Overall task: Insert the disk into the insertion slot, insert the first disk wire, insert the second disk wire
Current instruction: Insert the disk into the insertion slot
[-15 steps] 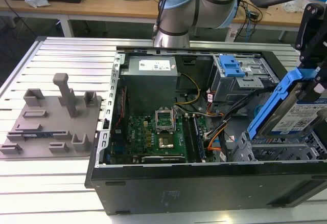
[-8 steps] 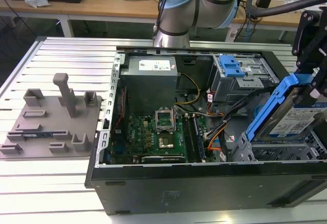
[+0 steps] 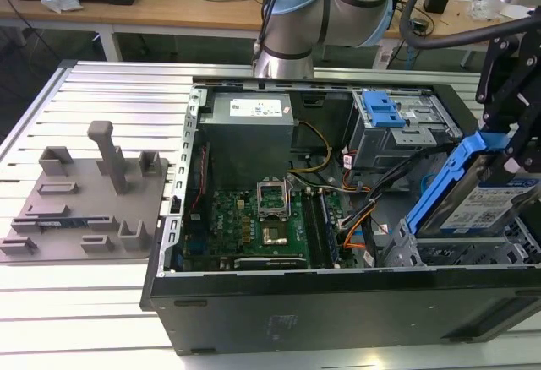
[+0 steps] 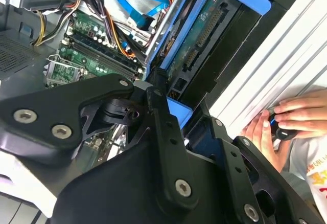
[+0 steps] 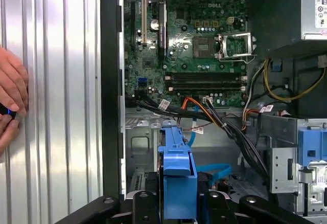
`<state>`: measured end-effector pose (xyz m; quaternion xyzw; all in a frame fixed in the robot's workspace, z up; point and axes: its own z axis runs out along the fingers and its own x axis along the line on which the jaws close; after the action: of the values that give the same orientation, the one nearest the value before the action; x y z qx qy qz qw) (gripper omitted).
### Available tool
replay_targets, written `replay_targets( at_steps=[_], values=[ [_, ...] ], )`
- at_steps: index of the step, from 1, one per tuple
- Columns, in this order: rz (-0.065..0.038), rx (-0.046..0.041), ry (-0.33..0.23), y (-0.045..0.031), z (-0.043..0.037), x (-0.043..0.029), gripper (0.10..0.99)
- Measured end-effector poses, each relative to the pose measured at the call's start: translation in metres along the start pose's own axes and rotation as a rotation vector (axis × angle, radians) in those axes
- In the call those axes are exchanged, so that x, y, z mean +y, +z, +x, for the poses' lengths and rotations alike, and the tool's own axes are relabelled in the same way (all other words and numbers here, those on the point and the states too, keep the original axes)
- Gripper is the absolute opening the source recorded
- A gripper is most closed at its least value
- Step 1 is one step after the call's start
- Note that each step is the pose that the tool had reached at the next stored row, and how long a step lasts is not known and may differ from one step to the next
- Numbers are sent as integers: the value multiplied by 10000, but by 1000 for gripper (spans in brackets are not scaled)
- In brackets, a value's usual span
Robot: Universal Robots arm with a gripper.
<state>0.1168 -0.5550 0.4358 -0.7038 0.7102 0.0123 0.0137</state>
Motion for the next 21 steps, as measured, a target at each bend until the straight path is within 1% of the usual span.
replay_targets(
  at_steps=[3, 5, 10, 12, 16, 18, 21],
  values=[
    [0, 0, 0, 42, 2, 0, 365],
    [0, 0, 1, 89, 3, 1, 365],
    [0, 0, 1, 176, 7, 1, 365],
    [1, 1, 1, 233, 9, 1, 365],
    [1, -1, 0, 297, 11, 1, 376],
    [1, 5, 1, 301, 12, 1, 502],
    [0, 2, 1, 302, 12, 1, 502]
  ],
)
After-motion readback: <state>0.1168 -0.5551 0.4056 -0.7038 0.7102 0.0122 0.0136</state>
